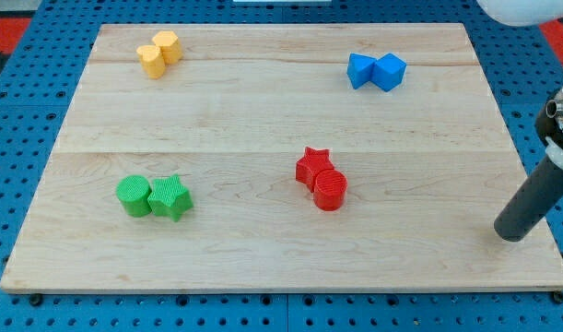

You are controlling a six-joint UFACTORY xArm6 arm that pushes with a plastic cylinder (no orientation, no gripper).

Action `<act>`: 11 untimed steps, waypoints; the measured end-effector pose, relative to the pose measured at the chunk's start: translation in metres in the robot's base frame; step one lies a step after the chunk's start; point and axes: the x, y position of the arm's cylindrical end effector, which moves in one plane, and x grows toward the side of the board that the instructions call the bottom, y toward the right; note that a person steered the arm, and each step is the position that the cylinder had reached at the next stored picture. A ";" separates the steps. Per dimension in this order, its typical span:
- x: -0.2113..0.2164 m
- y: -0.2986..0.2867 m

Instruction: Move arm to the left side of the board

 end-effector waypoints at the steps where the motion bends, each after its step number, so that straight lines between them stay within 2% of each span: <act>1: 0.022 -0.040; 2: 0.029 -0.084; 5: 0.027 -0.107; 7: 0.027 -0.267; 8: 0.000 -0.370; 9: -0.010 -0.464; 10: -0.053 -0.488; 11: -0.048 -0.422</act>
